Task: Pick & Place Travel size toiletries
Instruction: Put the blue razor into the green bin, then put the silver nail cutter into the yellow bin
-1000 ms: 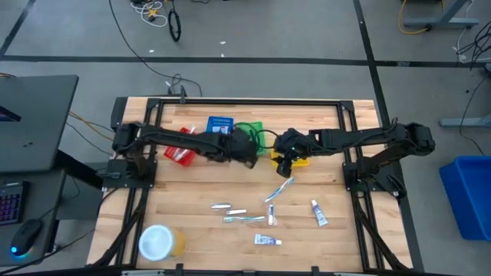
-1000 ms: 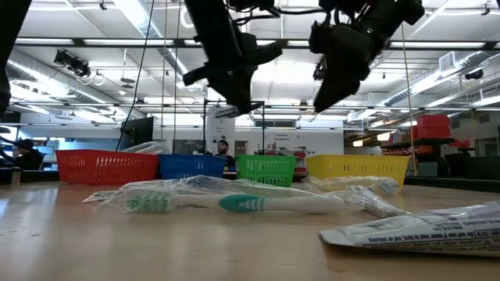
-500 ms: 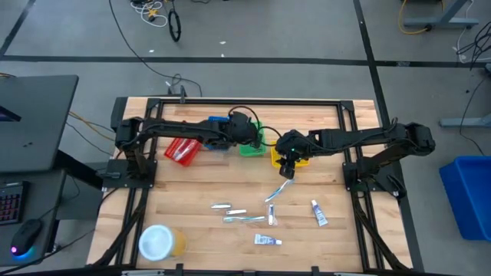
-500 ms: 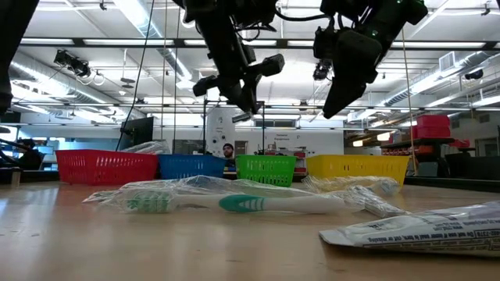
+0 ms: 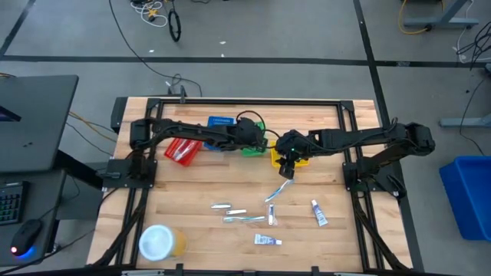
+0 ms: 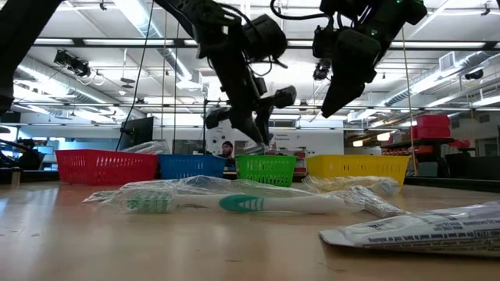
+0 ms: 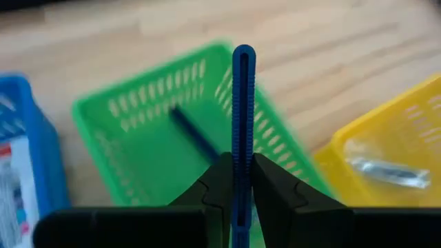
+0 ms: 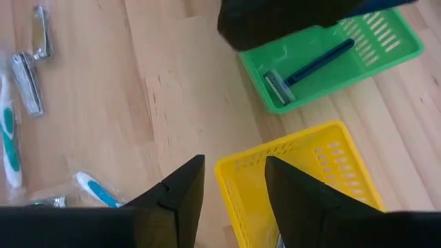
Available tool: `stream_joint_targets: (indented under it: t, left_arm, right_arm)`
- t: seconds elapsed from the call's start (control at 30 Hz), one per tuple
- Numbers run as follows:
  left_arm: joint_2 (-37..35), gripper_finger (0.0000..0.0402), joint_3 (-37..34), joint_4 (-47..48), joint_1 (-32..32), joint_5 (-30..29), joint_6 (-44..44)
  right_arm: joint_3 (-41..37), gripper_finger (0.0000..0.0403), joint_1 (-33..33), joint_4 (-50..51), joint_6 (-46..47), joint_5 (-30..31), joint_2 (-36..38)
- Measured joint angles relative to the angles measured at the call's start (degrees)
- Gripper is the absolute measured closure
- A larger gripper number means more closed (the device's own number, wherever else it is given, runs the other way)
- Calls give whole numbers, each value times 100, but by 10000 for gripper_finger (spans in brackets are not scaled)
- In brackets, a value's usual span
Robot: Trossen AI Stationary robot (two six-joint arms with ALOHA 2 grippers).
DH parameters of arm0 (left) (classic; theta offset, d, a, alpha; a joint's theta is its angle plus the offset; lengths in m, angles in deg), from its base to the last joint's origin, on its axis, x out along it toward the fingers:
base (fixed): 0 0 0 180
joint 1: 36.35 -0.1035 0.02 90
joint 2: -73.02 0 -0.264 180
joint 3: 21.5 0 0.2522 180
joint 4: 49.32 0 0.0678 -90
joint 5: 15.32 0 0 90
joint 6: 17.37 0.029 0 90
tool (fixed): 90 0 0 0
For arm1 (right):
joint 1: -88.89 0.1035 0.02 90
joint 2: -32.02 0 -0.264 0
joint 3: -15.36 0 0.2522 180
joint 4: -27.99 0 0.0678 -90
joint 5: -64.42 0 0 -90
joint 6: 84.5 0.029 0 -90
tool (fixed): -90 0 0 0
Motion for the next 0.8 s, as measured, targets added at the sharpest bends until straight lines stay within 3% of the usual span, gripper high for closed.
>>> stream_joint_targets:
  t: [0.27, 0.6, 0.8]
  left_arm:
    - [194, 344, -11, 76, -120, 276, 61]
    - [241, 300, -7, -44, -227, 506, 348]
    - [201, 281, -7, -73, -226, 693, 1127]
  right_arm:
    - [0, 241, 2, 22, 0, -169, 0]
    - [0, 247, 0, -5, 0, -166, 0]
    - [0, 243, 0, -20, 0, -164, 0]
